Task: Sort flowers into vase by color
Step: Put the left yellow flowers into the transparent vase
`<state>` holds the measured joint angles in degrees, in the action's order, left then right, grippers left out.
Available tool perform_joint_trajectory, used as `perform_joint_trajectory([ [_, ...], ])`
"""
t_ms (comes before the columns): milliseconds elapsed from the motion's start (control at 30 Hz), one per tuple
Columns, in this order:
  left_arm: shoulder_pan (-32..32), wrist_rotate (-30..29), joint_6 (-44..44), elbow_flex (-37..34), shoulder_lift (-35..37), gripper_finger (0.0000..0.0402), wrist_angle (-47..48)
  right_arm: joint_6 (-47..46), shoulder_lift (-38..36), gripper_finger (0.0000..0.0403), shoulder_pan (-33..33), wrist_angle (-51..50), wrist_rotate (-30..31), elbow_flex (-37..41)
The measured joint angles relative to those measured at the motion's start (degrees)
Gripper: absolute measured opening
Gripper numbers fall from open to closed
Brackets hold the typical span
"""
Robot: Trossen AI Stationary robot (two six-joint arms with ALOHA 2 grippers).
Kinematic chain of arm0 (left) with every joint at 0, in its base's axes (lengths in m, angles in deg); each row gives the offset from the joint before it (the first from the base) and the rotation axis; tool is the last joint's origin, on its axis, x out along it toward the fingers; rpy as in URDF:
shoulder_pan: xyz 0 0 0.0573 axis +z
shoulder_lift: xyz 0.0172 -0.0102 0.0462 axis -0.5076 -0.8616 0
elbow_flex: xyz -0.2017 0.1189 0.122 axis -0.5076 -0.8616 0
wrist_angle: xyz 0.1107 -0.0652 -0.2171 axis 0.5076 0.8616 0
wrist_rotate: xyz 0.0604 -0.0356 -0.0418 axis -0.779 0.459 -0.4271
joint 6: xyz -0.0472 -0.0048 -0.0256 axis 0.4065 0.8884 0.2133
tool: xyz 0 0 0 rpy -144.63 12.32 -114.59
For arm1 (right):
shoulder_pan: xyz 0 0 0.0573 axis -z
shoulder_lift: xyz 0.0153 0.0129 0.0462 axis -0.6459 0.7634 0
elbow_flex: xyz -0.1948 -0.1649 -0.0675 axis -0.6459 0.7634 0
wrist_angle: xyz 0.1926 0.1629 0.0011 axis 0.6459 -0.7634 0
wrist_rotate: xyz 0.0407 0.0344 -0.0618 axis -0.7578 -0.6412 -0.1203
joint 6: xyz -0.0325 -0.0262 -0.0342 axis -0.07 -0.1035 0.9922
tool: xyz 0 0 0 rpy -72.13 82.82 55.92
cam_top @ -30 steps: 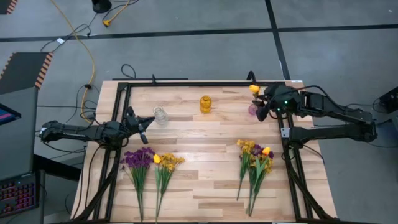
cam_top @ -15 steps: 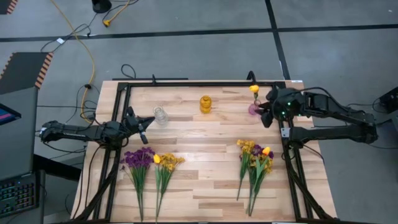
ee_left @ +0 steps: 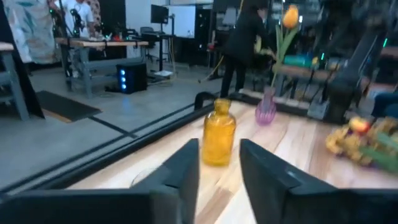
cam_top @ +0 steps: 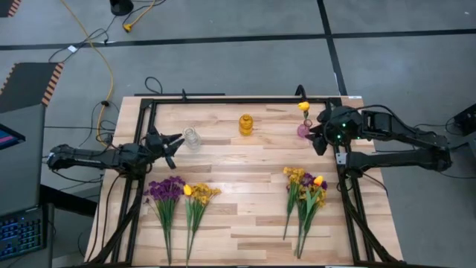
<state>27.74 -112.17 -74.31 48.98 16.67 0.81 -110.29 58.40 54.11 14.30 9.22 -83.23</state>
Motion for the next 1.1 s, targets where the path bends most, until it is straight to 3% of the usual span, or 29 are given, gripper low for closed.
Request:
perform_joint_trajectory([
  [233,0.00,1.57,4.87,3.12,-0.02,0.0203,0.25,0.10,1.67,0.0185,-3.35,0.76,0.00,0.00],
  [433,0.00,7.11,8.11,6.25,-0.70,0.0259,0.44,0.09,3.66,0.0185,-7.13,1.15,0.00,0.00],
  [700,-0.11,11.67,12.71,13.20,-9.38,0.0261,4.29,0.04,6.41,0.0185,-11.14,1.75,0.02,0.00],
  [800,-0.74,12.19,14.43,17.40,-14.60,0.0261,9.28,-0.16,7.54,0.0185,-12.20,1.88,0.02,0.00],
  [1100,-3.75,21.12,23.56,31.68,-29.62,0.0260,25.85,-2.91,10.84,0.0185,-15.48,1.91,0.07,0.00],
])
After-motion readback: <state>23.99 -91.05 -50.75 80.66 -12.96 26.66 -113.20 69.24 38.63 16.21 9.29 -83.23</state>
